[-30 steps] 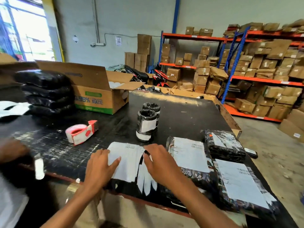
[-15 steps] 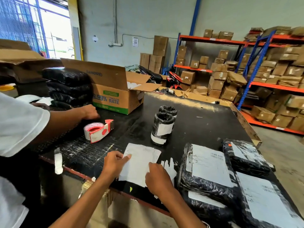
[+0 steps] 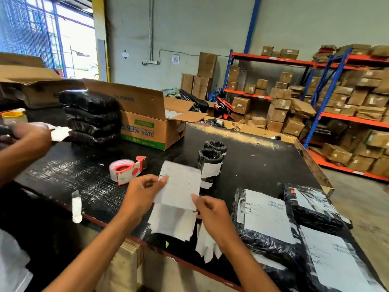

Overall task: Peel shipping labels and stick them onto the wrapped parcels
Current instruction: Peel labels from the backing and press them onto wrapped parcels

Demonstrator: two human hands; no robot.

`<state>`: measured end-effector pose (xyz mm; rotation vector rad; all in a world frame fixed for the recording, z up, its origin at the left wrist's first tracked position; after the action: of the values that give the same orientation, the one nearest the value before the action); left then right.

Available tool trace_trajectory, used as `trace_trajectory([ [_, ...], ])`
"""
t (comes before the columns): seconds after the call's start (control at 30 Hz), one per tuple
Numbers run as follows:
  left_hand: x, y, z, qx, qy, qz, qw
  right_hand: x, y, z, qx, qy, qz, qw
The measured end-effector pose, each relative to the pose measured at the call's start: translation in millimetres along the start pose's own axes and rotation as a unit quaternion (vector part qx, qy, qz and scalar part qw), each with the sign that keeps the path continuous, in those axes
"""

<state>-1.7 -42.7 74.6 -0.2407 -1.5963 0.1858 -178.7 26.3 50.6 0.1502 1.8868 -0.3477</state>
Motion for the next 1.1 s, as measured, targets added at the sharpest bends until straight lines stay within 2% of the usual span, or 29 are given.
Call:
trace_trajectory([
  [0.1,16.8,7.9,2.5,-0.004,0.040,-0.007,0.999,-23.5,15.5,-14.9,-0.037,-0.074,-0.001,0.997],
  [0.37,29.2,19.3,17.9,-0.029,0.058,-0.057,0.996,-57.4,52.6,-44.5,-0.081,-0.053,-0.037,0.995],
  [0.87,34.1,35.7,26.2,-0.034,0.040,-0.093,0.994,-72.8,77.0,-50.4,-0.095,-0.060,-0.043,0.993],
  [1.1,38.5,35.9,19.3,-0.023,0.041,-0.071,0.996,-78.7,76.5,-48.4,-0.095,-0.068,-0.057,0.992],
])
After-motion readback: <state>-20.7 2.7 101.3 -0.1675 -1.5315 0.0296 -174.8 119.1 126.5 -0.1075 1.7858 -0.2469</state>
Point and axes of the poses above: each hand's wrist, its own y-axis away from the middle knuckle, its own z-axis out of the palm, x = y × z, the point moved 9 cm from there along -y, towards the middle knuckle, and after that the axes turned 4 degrees about x, right-handed, at the moved point
